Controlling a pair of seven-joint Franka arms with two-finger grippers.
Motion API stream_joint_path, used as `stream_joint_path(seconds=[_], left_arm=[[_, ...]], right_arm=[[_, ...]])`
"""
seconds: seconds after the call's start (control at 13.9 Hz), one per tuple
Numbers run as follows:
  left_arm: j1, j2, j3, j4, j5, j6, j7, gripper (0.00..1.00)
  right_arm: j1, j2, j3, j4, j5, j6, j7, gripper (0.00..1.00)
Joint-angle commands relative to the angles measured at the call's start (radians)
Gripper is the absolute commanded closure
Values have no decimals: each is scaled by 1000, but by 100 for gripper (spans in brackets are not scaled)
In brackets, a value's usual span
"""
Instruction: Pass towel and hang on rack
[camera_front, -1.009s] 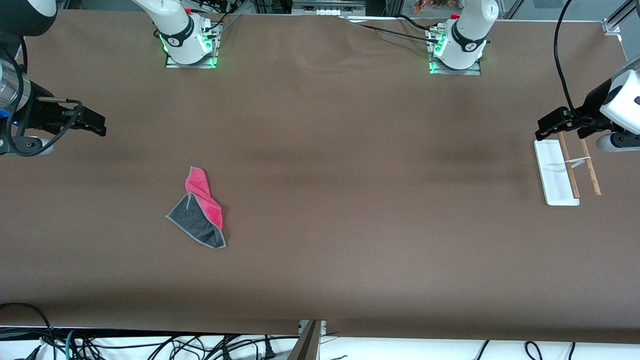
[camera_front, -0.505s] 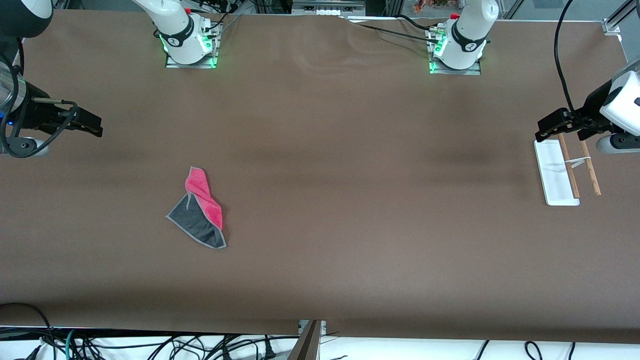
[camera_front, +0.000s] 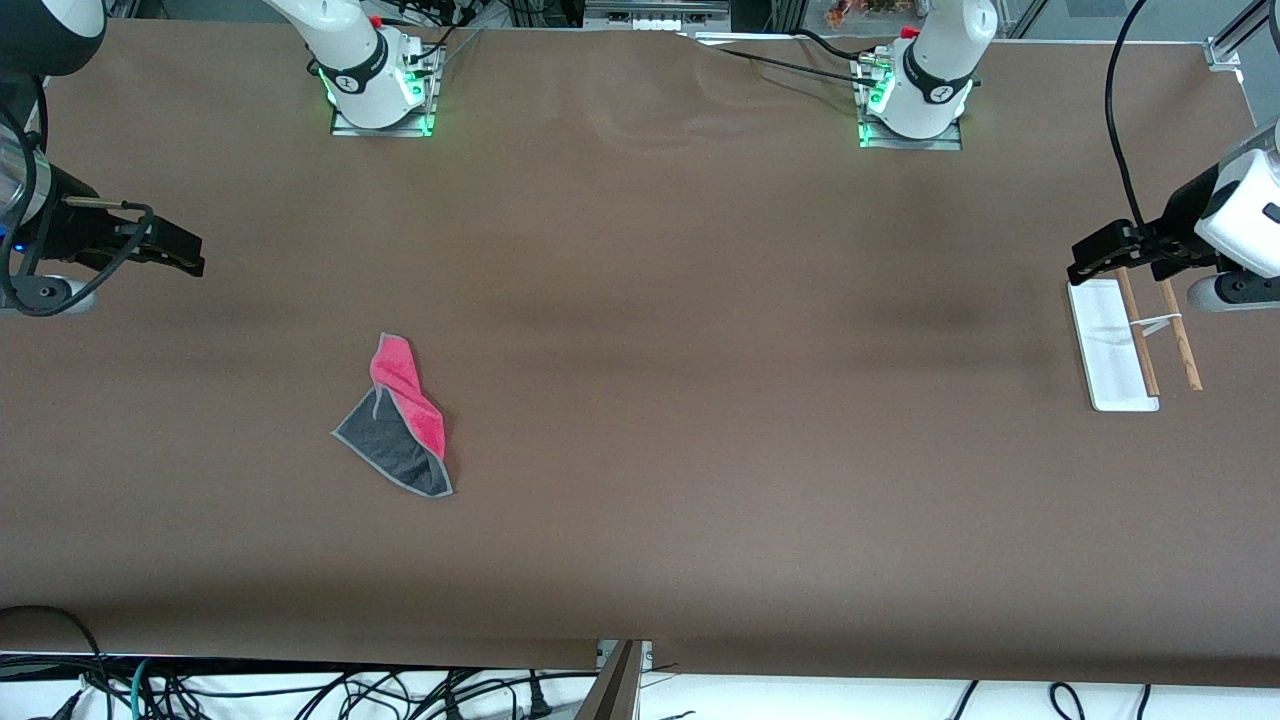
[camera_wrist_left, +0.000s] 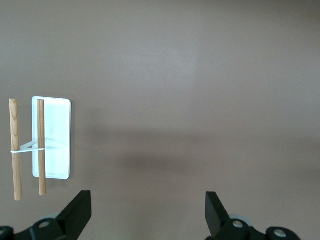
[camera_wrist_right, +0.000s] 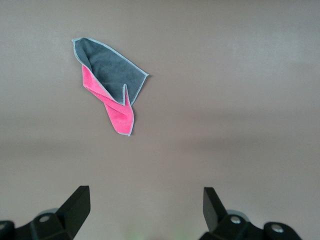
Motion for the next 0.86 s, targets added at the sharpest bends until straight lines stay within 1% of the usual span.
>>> stream_joint_path(seconds=[0.0, 0.14, 0.22, 0.5, 0.79], left_arm=[[0, 8, 1, 21, -5, -31, -11, 0], [-3, 8, -1, 16, -8, -91, -28, 0], [-3, 8, -1, 16, -10, -97, -45, 0], [-8, 5, -1, 22, -10, -106, -42, 0], [-9, 8, -4, 24, -10, -77, -45, 0]], right_arm=[[-6, -5, 6, -2, -10, 16, -6, 0], [-6, -3, 7, -3, -2, 26, -6, 0], [-3, 1, 7, -3, 1, 30, -5, 0], [5, 43, 10, -5, 10, 110, -2, 0], [6, 119, 14, -7, 35, 136, 3, 0]])
